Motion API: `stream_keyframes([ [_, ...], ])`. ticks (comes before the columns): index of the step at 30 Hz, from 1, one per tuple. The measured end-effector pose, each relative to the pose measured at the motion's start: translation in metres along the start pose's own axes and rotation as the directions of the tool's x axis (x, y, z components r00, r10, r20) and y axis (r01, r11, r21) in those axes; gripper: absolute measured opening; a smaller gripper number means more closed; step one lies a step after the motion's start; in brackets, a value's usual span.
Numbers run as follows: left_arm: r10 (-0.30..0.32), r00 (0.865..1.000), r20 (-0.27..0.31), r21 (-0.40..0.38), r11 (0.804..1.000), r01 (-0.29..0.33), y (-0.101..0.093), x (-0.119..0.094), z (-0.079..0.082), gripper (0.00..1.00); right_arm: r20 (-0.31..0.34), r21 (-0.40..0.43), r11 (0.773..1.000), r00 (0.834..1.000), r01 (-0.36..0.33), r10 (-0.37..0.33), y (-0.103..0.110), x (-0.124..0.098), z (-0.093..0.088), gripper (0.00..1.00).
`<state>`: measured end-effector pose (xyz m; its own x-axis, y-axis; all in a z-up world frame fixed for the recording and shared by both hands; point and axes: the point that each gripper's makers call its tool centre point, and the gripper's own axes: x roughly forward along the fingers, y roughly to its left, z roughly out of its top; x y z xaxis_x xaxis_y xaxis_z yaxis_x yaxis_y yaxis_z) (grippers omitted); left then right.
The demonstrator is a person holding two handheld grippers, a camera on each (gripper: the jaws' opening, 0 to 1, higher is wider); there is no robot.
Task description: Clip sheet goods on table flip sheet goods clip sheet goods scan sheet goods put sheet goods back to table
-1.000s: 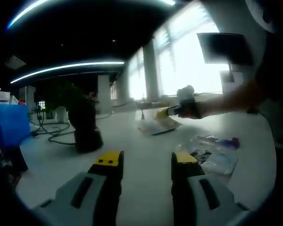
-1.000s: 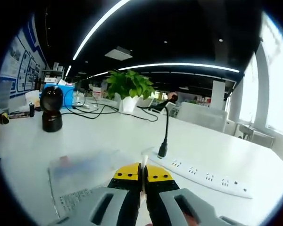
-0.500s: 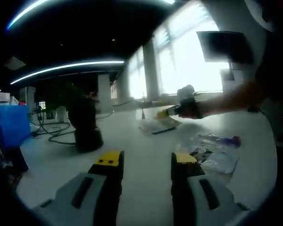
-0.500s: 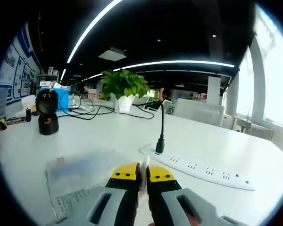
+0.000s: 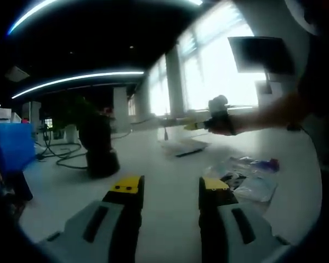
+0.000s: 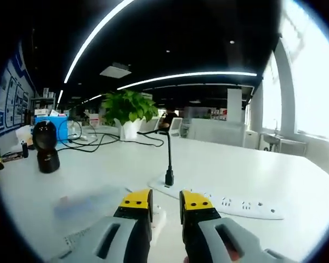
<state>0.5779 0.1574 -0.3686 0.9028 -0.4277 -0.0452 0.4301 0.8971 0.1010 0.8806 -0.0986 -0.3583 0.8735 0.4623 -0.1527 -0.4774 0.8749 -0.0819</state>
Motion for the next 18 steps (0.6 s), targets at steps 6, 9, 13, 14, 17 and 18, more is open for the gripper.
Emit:
stream_keyframes([
  [6, -0.003, 1.0, 0.007, -0.002, 1.0, 0.003, -0.001, -0.001, 0.002, 0.32, 0.022, -0.052, 0.998, 0.999, -0.03, 0.032, 0.016, -0.009, 0.012, 0.34],
  [9, -0.004, 1.0, 0.011, -0.003, 1.0, 0.004, -0.001, -0.001, 0.002, 0.32, 0.019, -0.071, 0.995, 0.997, -0.072, 0.073, 0.034, -0.014, 0.014, 0.46],
  [13, -0.005, 1.0, 0.015, -0.005, 1.0, 0.005, 0.002, -0.002, 0.001, 0.32, -0.004, -0.085, 0.987, 0.991, -0.136, 0.137, 0.056, -0.015, 0.01, 0.62],
  [14, -0.005, 1.0, 0.016, -0.005, 1.0, 0.006, 0.002, -0.002, 0.001, 0.32, -0.009, -0.082, 0.986, 0.989, -0.147, 0.146, 0.061, -0.015, 0.009, 0.66],
  [17, -0.007, 1.0, 0.017, -0.005, 1.0, 0.007, 0.001, -0.002, 0.002, 0.32, -0.031, -0.071, 0.984, 0.986, -0.164, 0.163, 0.072, -0.013, 0.001, 0.77],
  [18, -0.008, 1.0, 0.018, -0.005, 1.0, 0.008, 0.0, -0.002, 0.002, 0.32, -0.044, -0.065, 0.985, 0.986, -0.163, 0.16, 0.073, -0.012, -0.004, 0.79],
])
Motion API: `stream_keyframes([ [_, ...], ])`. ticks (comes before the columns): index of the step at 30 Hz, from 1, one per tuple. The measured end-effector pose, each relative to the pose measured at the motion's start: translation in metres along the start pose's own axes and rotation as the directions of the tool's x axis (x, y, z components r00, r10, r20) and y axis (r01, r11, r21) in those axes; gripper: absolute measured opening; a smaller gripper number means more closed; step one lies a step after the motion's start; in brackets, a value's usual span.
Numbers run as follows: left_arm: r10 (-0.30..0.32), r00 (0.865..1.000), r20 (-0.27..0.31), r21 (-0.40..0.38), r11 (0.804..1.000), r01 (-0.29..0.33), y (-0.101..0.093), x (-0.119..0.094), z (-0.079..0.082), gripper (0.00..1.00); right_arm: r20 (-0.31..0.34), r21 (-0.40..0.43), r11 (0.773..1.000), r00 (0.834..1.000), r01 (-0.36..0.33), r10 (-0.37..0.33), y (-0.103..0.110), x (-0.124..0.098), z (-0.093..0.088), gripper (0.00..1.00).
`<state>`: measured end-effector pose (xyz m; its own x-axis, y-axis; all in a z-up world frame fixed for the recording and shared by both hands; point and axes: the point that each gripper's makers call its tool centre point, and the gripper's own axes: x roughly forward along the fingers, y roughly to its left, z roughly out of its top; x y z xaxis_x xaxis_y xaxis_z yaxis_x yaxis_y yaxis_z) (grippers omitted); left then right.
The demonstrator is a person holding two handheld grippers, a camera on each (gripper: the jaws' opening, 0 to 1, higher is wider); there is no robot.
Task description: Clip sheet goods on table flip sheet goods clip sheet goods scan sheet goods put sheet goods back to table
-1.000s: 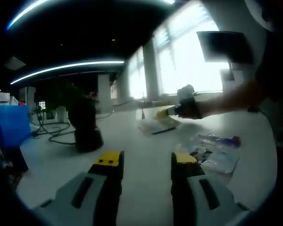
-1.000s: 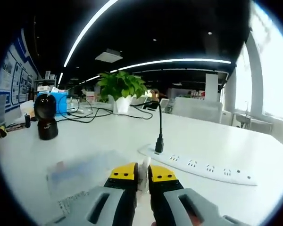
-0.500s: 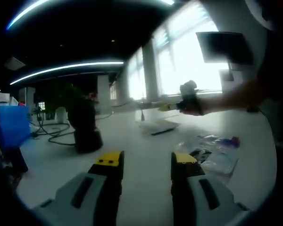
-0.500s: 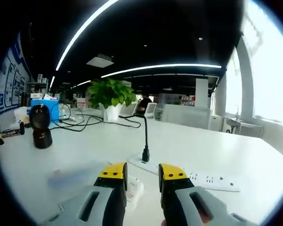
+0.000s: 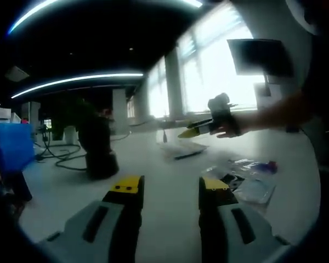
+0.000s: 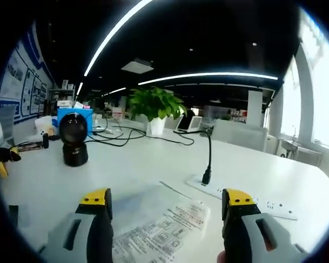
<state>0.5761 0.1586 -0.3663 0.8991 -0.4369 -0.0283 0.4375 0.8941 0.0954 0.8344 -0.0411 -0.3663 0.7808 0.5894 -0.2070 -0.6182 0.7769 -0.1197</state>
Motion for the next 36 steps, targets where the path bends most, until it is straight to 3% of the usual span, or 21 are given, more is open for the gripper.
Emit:
stream_keyframes([
  [14, -0.001, 1.0, 0.0, -0.003, 1.0, 0.001, 0.0, 0.0, 0.0, 0.32, -0.042, 0.029, 0.997, 0.997, -0.067, 0.068, 0.027, 0.002, -0.018, 0.79],
  [20, 0.003, 1.0, 0.002, -0.006, 1.0, -0.003, 0.0, 0.001, 0.001, 0.32, -0.086, 0.033, 0.995, 0.992, -0.09, 0.093, 0.033, 0.005, -0.033, 0.78],
  [36, -0.004, 1.0, -0.007, -0.002, 1.0, 0.004, -0.005, 0.002, 0.002, 0.31, -0.111, 0.101, 0.989, 0.987, -0.105, 0.116, 0.034, 0.007, -0.043, 0.78],
])
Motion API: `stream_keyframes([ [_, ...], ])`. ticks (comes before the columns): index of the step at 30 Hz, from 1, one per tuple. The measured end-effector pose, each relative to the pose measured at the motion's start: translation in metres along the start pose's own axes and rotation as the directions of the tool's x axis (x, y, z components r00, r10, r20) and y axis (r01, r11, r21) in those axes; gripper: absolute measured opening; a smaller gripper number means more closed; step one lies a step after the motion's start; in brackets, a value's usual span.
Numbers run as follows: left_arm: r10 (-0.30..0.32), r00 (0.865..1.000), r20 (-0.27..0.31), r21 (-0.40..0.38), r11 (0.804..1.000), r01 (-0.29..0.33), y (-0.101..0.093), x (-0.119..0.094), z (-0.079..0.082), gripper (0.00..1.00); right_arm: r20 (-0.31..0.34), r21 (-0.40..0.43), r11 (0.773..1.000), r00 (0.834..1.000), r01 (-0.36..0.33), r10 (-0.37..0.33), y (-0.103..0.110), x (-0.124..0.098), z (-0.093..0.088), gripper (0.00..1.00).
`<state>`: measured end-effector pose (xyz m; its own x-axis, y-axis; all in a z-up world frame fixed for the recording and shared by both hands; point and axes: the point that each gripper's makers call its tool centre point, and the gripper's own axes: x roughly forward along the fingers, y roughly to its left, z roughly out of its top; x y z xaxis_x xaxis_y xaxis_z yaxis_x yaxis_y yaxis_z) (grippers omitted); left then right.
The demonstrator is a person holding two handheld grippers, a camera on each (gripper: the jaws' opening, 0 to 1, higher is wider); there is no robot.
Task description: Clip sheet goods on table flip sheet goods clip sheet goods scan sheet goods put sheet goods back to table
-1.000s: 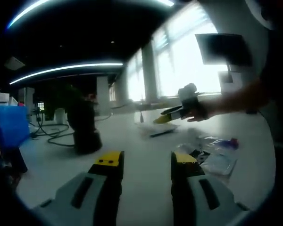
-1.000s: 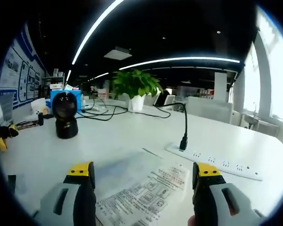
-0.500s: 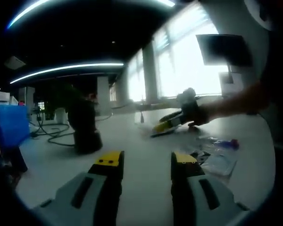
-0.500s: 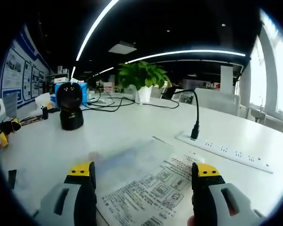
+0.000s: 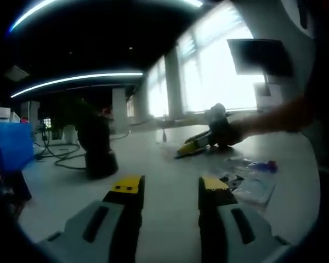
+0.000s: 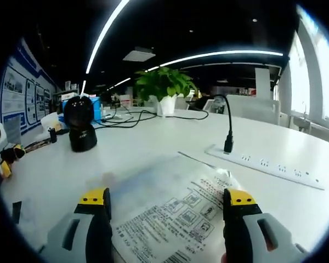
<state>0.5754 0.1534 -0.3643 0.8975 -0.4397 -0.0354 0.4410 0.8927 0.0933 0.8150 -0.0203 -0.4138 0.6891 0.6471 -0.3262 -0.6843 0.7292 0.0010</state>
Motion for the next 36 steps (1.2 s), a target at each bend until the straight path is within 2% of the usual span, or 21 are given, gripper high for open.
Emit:
stream_keyframes([
  [28, 0.003, 1.0, 0.006, -0.004, 1.0, -0.003, 0.0029, -0.0009, -0.0007, 0.31, 0.012, -0.005, 1.0, 1.0, 0.011, -0.011, -0.0009, 0.0015, 0.0001, 0.79],
  [36, 0.001, 1.0, 0.0, -0.006, 1.0, -0.001, 0.0023, -0.0007, -0.0015, 0.31, 0.062, -0.033, 0.999, 0.998, 0.0, 0.002, 0.0017, -0.0054, 0.0077, 0.86],
])
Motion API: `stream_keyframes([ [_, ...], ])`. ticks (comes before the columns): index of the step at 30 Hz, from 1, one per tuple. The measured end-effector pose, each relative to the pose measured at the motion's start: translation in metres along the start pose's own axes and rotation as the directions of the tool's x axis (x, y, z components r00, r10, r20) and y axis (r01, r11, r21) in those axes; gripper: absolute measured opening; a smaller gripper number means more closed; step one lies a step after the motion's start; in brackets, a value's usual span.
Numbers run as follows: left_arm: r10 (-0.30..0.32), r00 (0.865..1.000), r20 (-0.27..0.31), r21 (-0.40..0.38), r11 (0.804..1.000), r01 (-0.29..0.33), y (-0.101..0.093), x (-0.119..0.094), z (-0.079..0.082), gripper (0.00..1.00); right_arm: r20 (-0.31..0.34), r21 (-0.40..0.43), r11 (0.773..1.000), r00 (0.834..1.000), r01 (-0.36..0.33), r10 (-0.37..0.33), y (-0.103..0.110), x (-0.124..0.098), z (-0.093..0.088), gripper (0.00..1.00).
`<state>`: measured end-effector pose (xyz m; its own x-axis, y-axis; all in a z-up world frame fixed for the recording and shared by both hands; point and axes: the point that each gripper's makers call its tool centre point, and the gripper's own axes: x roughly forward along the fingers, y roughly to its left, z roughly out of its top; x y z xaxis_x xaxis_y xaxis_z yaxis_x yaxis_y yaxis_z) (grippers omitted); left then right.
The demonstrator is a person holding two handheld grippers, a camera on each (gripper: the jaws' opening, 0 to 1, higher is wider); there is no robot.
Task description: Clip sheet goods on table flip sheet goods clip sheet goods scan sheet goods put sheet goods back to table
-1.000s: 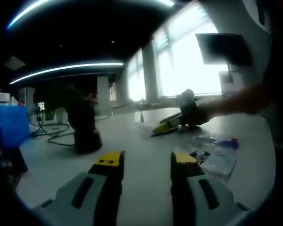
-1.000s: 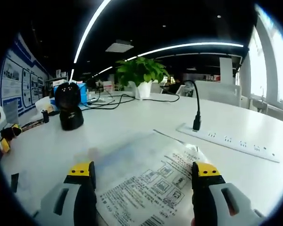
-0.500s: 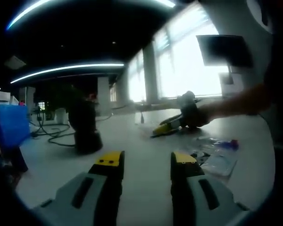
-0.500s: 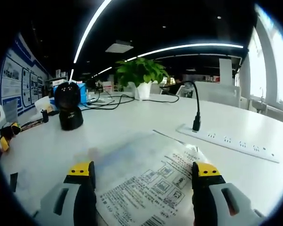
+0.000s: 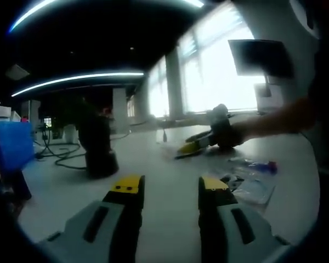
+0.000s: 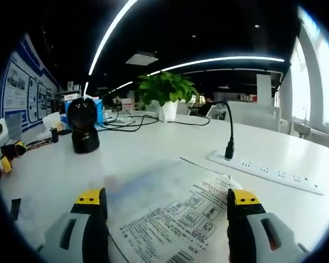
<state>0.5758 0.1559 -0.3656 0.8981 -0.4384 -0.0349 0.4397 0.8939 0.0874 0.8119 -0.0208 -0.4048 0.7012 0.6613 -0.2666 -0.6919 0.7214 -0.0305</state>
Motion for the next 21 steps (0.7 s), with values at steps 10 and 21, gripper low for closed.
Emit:
stream_keyframes([
  [10, 0.001, 1.0, -0.003, -0.011, 1.0, -0.001, 0.0, 0.0, 0.0, 0.31, 0.079, 0.026, 0.999, 0.997, 0.023, -0.025, -0.008, -0.011, 0.013, 0.84],
  [21, 0.007, 1.0, -0.002, -0.014, 1.0, -0.007, 0.003, 0.0, -0.001, 0.32, 0.202, 0.068, 0.997, 0.978, 0.042, -0.055, -0.018, -0.033, 0.031, 0.83],
])
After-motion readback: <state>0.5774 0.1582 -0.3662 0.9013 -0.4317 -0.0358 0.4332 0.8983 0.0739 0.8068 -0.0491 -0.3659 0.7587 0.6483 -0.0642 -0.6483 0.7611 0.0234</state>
